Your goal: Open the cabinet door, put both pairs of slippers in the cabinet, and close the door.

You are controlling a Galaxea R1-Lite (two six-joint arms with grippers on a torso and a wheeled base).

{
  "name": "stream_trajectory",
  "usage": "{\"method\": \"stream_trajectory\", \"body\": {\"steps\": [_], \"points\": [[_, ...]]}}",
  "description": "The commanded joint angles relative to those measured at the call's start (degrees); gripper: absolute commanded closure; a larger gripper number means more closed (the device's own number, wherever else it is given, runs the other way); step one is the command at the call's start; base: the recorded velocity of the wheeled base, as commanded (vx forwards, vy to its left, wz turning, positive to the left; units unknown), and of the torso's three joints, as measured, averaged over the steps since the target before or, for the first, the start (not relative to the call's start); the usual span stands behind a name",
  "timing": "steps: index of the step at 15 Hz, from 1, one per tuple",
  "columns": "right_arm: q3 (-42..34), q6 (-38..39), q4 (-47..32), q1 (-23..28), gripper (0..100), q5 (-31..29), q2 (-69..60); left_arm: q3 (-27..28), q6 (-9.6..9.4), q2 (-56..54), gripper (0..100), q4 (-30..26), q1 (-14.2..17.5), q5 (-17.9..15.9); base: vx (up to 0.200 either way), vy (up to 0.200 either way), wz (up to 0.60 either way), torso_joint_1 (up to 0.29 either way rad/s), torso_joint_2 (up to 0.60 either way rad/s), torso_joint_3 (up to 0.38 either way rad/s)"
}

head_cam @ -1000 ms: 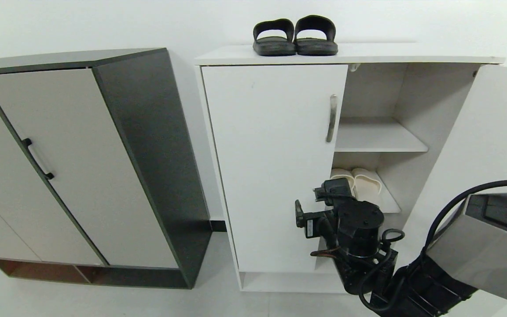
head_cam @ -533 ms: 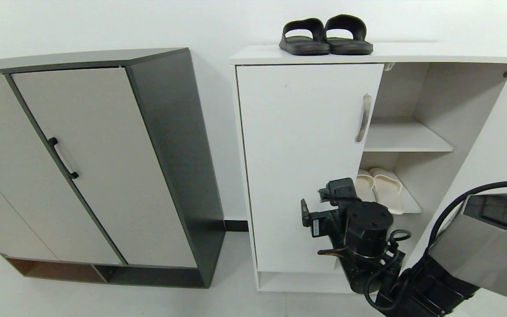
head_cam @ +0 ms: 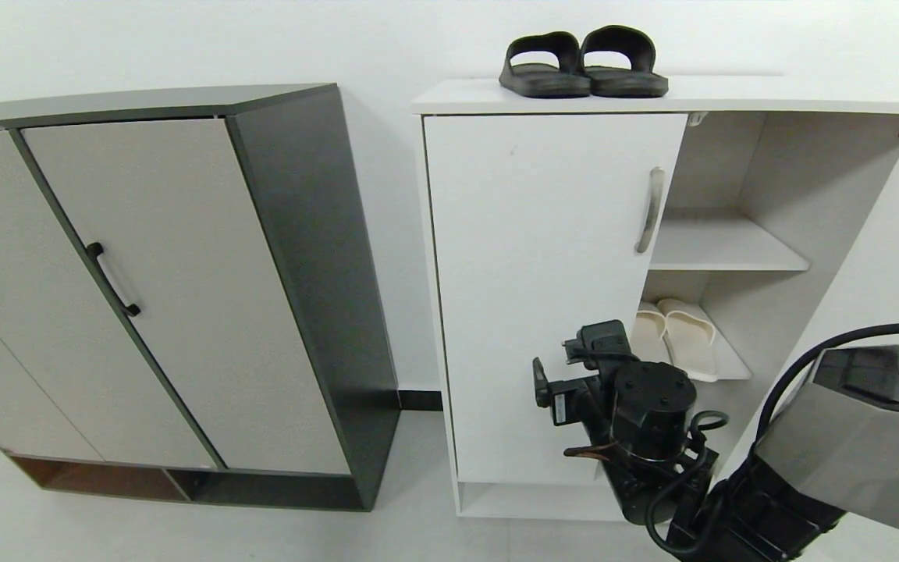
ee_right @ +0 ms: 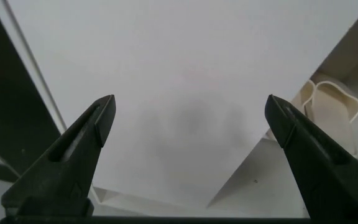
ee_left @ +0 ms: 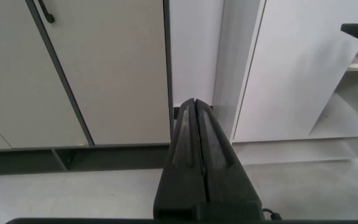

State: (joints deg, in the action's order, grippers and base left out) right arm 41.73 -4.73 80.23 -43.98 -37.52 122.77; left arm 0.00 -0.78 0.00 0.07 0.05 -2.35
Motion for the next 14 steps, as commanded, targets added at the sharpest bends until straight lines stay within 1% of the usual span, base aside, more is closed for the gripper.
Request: {"method": "stream_trajectory", "body": {"steps": [1, 4, 7, 10, 14], "points": [[-0.07, -0.02, 0.02, 0.13, 0, 0.08, 0.63, 0.0, -0.01, 0.09, 100, 0.01, 0.04, -0.02, 0.0, 0.0, 0.0, 0.0, 0.0, 0.0], [0.02, -0.1, 0.02, 0.3, 0, 0.08, 1.07, 0.0, -0.01, 0.09, 100, 0.01, 0.04, -0.02, 0.0, 0.0, 0.0, 0.001, -0.04, -0.043], [-0.07, -0.1, 0.11, 0.39, 0, 0.08, 0.8, 0.0, -0.01, 0.09, 100, 0.01, 0.04, -0.02, 0.0, 0.0, 0.0, 0.012, -0.2, -0.32], [-0.07, -0.1, 0.11, 0.39, 0, -0.01, 0.8, 0.0, -0.01, 0.09, 100, 0.01, -0.05, -0.02, 0.0, 0.0, 0.0, 0.043, -0.52, -0.359], [-0.07, -0.1, 0.19, 0.39, 0, -0.01, 0.71, 0.0, -0.01, 0.09, 100, 0.01, 0.04, -0.02, 0.0, 0.0, 0.0, 0.11, -0.47, -0.345]]}}
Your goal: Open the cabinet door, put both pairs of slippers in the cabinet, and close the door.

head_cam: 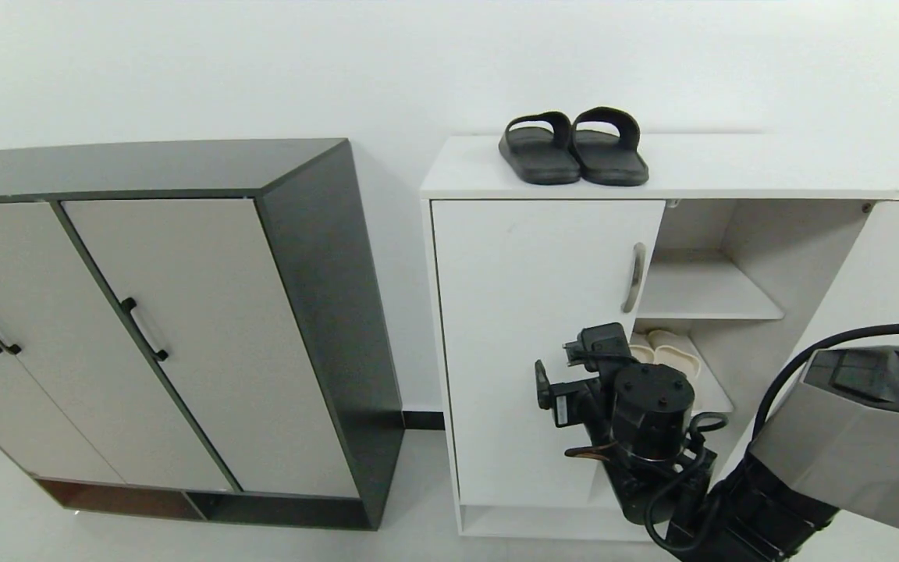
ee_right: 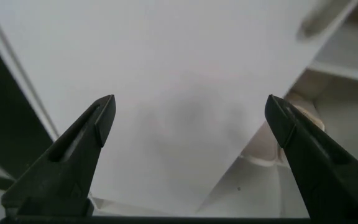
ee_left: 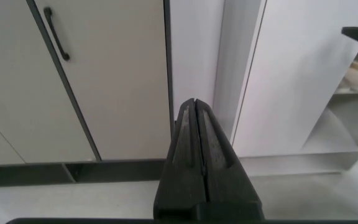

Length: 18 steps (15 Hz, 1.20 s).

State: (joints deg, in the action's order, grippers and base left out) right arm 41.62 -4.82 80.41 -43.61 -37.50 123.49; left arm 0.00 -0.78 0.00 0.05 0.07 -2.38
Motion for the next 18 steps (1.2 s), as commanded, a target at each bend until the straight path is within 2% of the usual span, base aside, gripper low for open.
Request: {"method": "stream_trajectory", "body": {"steps": [1, 10, 18], "points": [[-0.05, -0.02, 0.01, 0.01, 0, -0.03, 0.0, 0.0, -0.01, 0.09, 100, 0.04, -0.07, 0.0, 0.0, 0.0, 0.0, 0.129, -0.47, -0.339], [0.22, -0.99, 0.8, 0.19, 0, 0.06, -0.27, 0.0, -0.01, 0.09, 100, 0.04, -0.07, 0.0, 0.0, 0.0, 0.0, 0.17, -0.48, -0.314], [-0.13, -1.16, 0.63, 0.1, 0, 0.06, -1.85, 0.0, -0.01, 0.09, 100, 0.04, -0.07, 0.0, 0.0, 0.0, 0.0, 0.22, -0.54, -0.317]]}}
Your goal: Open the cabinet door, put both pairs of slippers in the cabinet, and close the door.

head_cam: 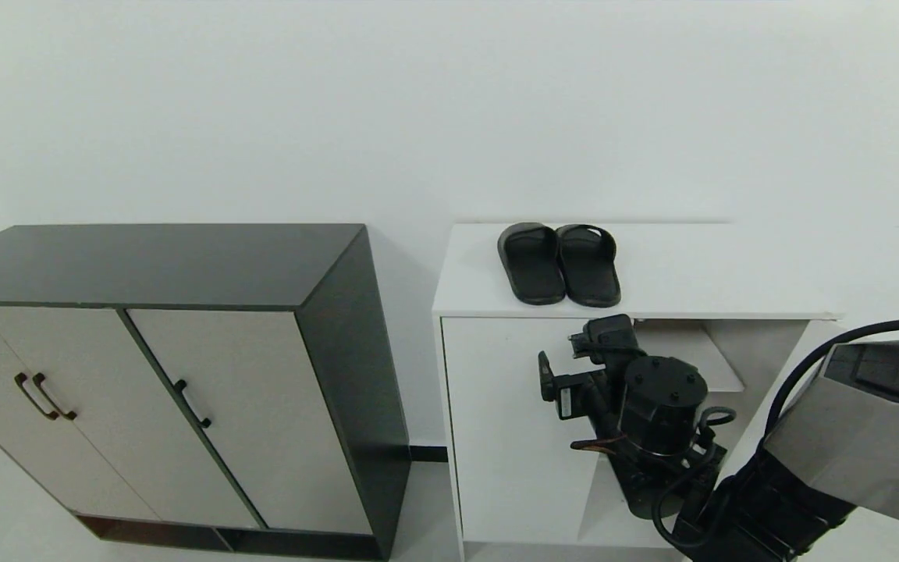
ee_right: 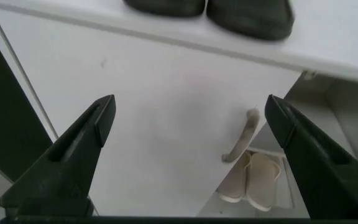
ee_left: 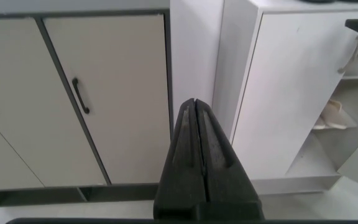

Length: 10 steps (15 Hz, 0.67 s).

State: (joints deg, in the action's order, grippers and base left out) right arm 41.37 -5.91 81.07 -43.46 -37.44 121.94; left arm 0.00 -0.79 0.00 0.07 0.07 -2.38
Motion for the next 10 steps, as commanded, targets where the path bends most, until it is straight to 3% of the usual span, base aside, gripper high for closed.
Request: {"method": "stream_trajectory", "body": {"steps": [1, 6, 10], "points": [[0.02, -0.06, -0.03, -0.05, 0, 0.0, -0.3, 0.0, 0.0, 0.09, 100, 0.01, 0.01, 0.0, 0.0, 0.0, 0.0, 0.251, -0.56, -0.33], [-0.15, -0.06, -0.3, 0.48, 0, -0.18, -0.3, 0.0, 0.0, 0.09, 100, 0.01, 0.01, 0.0, 0.0, 0.0, 0.0, 0.259, -0.58, -0.327], [0.02, -1.73, 0.14, 2.24, 0, 0.08, 0.4, 0.0, 0.0, 0.09, 100, 0.01, 0.01, 0.0, 0.0, 0.0, 0.0, 0.145, -0.32, -0.172]]}}
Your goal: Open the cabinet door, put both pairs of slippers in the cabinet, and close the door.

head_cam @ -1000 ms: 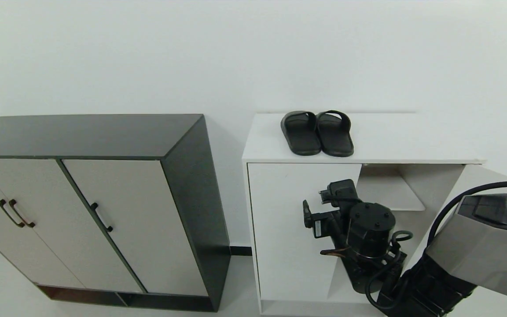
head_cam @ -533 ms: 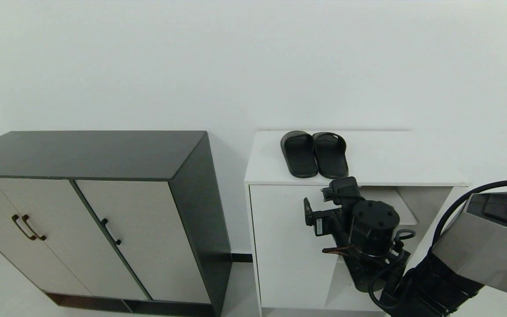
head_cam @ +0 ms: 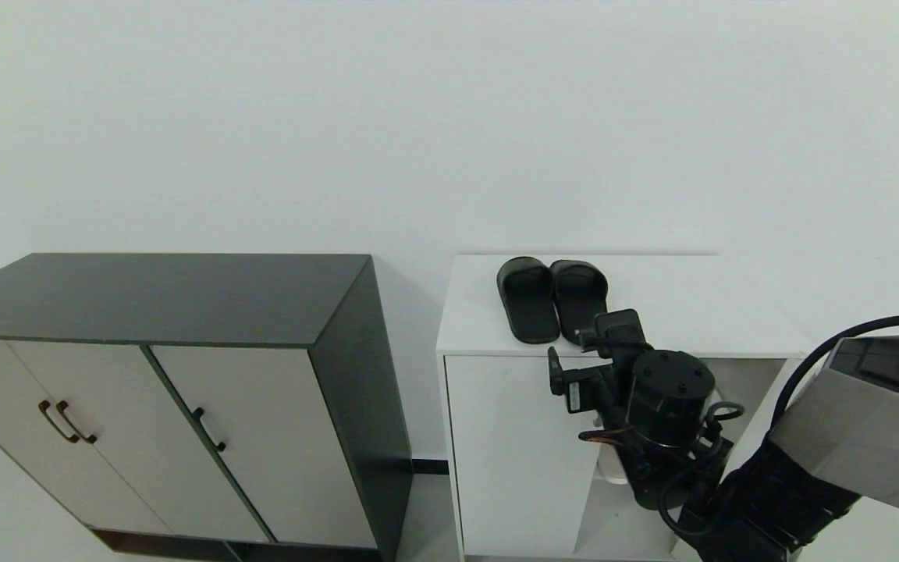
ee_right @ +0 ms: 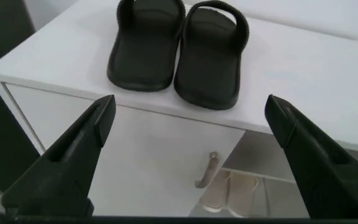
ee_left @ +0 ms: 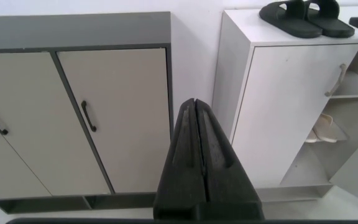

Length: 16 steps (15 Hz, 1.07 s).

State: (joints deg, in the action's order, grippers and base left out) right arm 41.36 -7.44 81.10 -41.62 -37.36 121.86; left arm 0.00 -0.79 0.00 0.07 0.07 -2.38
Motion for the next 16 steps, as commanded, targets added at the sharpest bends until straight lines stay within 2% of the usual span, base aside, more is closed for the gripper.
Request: {"method": "stream_trajectory", "body": {"steps": [1, 2, 4, 5, 6, 7, 8, 16], "points": [[0.12, -1.26, 0.11, 0.49, 0, 0.19, 0.49, 0.0, -0.26, 0.09, 100, 0.01, 0.01, -0.08, 0.0, 0.0, 0.0, 0.0, 0.0, 0.0], [1.09, -2.85, -1.3, 0.49, 0, 0.63, 0.14, 0.0, -0.44, 0.09, 100, 0.01, 0.01, -0.08, 0.0, 0.0, 0.0, 0.0, 0.0, 0.0], [7.07, -1.79, -9.12, 0.49, 0, 0.54, -0.39, 0.0, -0.17, 0.09, 100, 0.01, 0.01, -0.08, 0.0, 0.0, 0.0, 0.0, 0.0, 0.0], [11.64, 2.95, -18.26, 0.49, 0, 0.54, -1.89, 0.0, -0.17, 0.09, 100, 0.01, 0.01, -0.08, 0.0, 0.0, 0.0, 0.0, 0.0, 0.0], [17.08, 9.9, -32.76, 0.49, 0, 0.1, -4.52, 0.0, -0.09, 0.09, 100, 0.01, 0.01, 0.0, 0.0, 0.0, 0.0, 0.0, 0.0, 0.0], [20.16, 14.29, -40.67, 0.31, 0, -0.78, -5.58, 0.0, -0.26, 0.09, 100, 0.01, 0.01, 0.0, 0.0, 0.0, 0.0, 0.0, 0.0, 0.0], [21.92, 17.1, -44.54, 0.22, 0, -2.19, -5.75, 0.0, -0.61, 0.09, 100, 0.01, -0.07, -0.08, 0.0, 0.0, 0.0, 0.0, 0.0, 0.0], [21.65, 19.39, -44.89, 0.49, 0, -2.63, -4.52, 0.0, -0.44, 0.09, 100, 0.01, -0.07, -0.08, 0.0, 0.0, 0.0, 0.0, 0.0, 0.0]]}}
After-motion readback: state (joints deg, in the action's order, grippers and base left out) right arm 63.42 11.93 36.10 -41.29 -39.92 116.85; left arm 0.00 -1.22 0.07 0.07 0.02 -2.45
